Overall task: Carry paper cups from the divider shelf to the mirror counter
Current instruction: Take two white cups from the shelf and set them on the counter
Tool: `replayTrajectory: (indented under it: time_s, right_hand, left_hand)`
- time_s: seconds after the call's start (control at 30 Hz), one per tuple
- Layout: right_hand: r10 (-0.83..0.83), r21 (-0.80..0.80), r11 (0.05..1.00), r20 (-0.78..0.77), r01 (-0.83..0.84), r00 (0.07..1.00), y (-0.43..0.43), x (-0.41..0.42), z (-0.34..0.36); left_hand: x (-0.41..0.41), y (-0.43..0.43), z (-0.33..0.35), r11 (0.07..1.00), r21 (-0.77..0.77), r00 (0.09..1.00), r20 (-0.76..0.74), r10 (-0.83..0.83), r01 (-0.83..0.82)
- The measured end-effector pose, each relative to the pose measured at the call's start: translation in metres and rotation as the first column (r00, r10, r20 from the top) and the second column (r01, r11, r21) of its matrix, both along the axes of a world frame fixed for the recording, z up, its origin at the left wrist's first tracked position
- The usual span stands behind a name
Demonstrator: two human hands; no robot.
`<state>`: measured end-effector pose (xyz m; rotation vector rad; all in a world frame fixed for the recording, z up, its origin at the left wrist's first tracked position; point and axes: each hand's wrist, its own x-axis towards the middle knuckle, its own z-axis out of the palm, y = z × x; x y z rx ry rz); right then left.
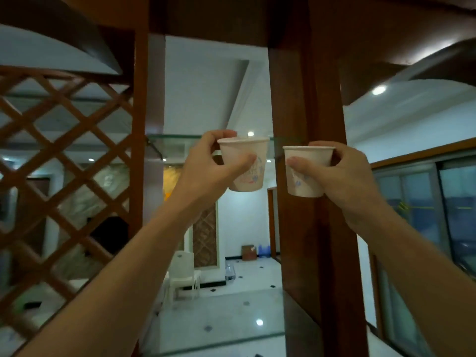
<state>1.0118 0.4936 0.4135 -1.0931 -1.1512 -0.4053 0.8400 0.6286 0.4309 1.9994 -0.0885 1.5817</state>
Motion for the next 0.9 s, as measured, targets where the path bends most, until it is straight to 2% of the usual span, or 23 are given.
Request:
replayTrajectory:
  time_s: [0.2,0.47,0.7,0.9]
  right_hand:
    - [-0.036,-0.106,0.994,-0.129,0.023,0.991,-0.036,0.001,-0.128]
    - [-0.17,-0.303,0.951,-0.346,0.061,0.923,-0.107,0.003,-0.275]
    - [-0.4,-0.41,0.89,-0.496,0.198,0.771,-0.179,0.02,-0.346]
    - [-0.556,-0.479,0.813,-0.472,0.331,0.684,-0.245,0.027,-0.376]
  left_hand:
    - [0.02,-0.032,-0.134,0.991,-0.127,0.992,-0.12,-0.048,0.033]
    - [0.058,-0.088,-0.281,0.916,-0.386,0.918,-0.31,-0.246,0.115]
    - [0.1,-0.142,-0.359,0.896,-0.425,0.842,-0.429,-0.326,0.13]
    - [0.134,-0.196,-0.393,0.851,-0.468,0.765,-0.448,-0.462,0.239]
